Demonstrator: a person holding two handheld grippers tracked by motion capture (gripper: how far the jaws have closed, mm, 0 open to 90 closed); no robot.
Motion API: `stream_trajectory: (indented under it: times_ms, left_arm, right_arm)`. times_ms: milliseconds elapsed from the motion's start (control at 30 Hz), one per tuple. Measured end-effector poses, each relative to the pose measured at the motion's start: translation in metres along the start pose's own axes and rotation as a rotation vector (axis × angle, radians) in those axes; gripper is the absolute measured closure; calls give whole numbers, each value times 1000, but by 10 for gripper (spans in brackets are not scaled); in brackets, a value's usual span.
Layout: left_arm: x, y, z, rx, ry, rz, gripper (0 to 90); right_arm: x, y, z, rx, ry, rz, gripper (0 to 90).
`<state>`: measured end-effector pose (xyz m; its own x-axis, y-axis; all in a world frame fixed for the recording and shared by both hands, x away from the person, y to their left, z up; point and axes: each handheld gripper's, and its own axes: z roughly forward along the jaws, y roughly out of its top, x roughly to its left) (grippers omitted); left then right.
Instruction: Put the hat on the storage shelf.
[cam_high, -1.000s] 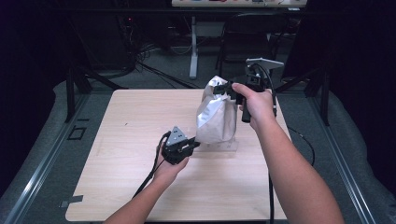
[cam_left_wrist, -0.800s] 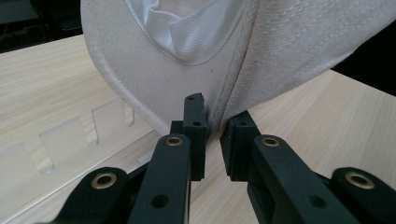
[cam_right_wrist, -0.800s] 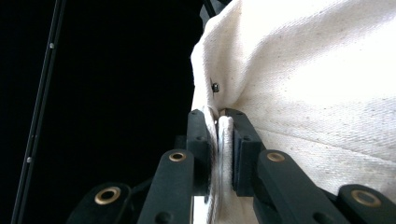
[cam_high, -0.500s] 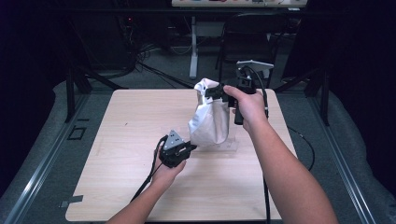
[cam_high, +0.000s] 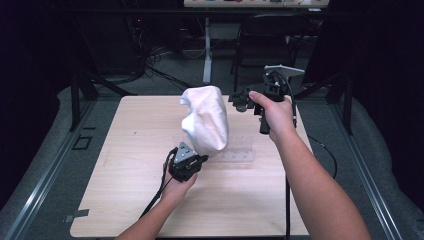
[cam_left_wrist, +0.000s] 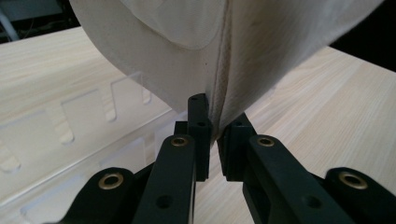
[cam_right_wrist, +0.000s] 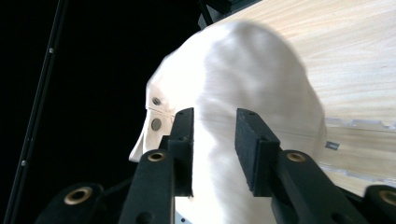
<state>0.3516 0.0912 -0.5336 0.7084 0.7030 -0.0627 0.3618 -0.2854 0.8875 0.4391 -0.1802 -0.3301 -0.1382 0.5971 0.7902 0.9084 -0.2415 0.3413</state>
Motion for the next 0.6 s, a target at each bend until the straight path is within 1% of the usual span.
stream_trajectory:
  times_ms: [33, 100, 133, 167, 200, 233, 267, 300, 333, 367, 400, 433, 467, 533, 600]
  left_arm:
    - [1, -2, 1, 4, 2, 2, 851]
    - [1, -6, 2, 8, 0, -13, 851]
    - [2, -7, 2, 17, -5, -1, 852]
    - [0, -9, 3, 19, -9, -25, 852]
    - [2, -9, 4, 27, -10, -4, 852]
    - [3, -11, 5, 25, -11, -9, 851]
    - [0, -14, 6, 30, -12, -52, 851]
    - [3, -15, 7, 29, -12, -20, 851]
    - [3, -16, 7, 19, -13, -8, 850]
    - [1, -17, 7, 21, -15, -39, 850]
    - [1, -17, 7, 21, -15, -42, 849]
    - [3, -16, 7, 18, -11, -17, 849]
    - [2, -17, 7, 18, -12, -28, 848]
    - [2, -17, 7, 20, -11, -37, 844]
    - [4, -16, 6, 25, -6, -18, 836]
  right_arm:
    - [0, 0, -2, -1, -6, -7, 670]
    - [0, -1, -4, -4, -18, -21, 656]
    - [0, -1, -5, 0, -25, -29, 654]
    - [0, -2, -6, 0, -33, -35, 653]
    - [-1, -2, -7, -3, -36, -36, 653]
    - [-1, -3, -7, -3, -38, -37, 652]
    - [-2, -3, -8, -5, -39, -36, 653]
    - [-2, -3, -9, -5, -40, -38, 653]
    - [-3, -3, -9, -5, -43, -40, 652]
    - [-4, -3, -10, -8, -48, -37, 652]
    - [-5, -3, -10, -9, -49, -36, 650]
    - [-6, -3, -11, -7, -52, -38, 649]
    - [-7, -3, -11, -13, -57, -36, 648]
    - [-7, -4, -12, -17, -74, -44, 646]
    - [-7, -4, -13, -22, -89, -56, 641]
